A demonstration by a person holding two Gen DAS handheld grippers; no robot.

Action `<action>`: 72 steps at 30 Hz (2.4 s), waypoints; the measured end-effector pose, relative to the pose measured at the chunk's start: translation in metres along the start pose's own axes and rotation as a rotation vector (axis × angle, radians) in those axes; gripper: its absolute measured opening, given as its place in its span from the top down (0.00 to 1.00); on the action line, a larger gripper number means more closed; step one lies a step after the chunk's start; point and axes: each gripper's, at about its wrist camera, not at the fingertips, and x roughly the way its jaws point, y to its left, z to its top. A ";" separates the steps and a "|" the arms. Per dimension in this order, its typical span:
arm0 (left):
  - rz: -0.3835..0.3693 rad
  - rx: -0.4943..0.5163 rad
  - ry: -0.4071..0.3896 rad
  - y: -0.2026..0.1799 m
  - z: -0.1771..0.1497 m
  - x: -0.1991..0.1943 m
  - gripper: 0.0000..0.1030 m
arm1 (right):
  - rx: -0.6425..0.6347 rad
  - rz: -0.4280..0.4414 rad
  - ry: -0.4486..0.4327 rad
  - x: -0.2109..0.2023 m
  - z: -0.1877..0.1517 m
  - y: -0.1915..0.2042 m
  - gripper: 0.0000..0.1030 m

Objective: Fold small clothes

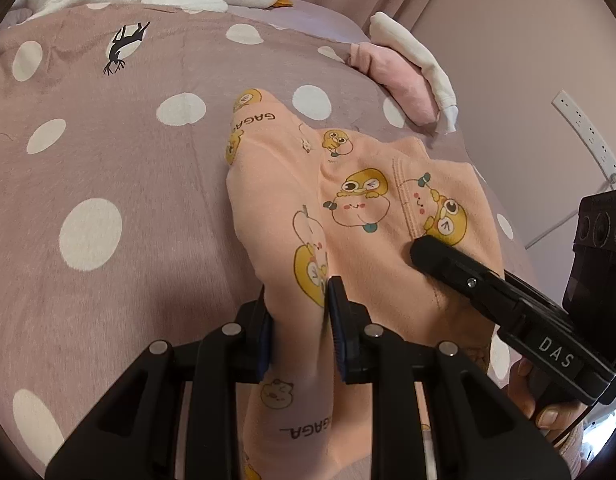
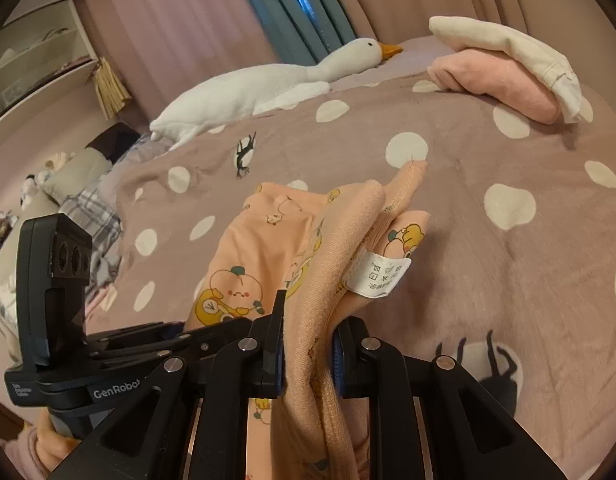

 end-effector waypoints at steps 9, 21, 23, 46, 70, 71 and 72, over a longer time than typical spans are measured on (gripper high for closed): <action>0.010 0.021 -0.011 -0.013 -0.021 -0.021 0.78 | -0.002 0.020 -0.012 -0.025 -0.015 0.011 0.81; 0.022 0.038 -0.030 -0.025 -0.046 -0.046 0.78 | -0.011 0.044 -0.023 -0.049 -0.031 0.021 0.81; 0.024 0.039 -0.035 -0.027 -0.049 -0.051 0.78 | -0.016 0.046 -0.025 -0.053 -0.033 0.024 0.81; 0.072 0.040 -0.097 -0.029 -0.078 -0.097 0.78 | -0.067 0.081 -0.027 -0.071 -0.046 0.051 0.81; 0.123 -0.028 -0.137 0.008 -0.083 -0.120 0.78 | -0.142 0.122 0.009 -0.044 -0.045 0.093 0.81; 0.125 -0.029 -0.138 0.010 -0.082 -0.120 0.78 | -0.143 0.124 0.011 -0.043 -0.044 0.094 0.81; 0.127 -0.030 -0.139 0.011 -0.082 -0.120 0.78 | -0.144 0.125 0.012 -0.042 -0.043 0.094 0.81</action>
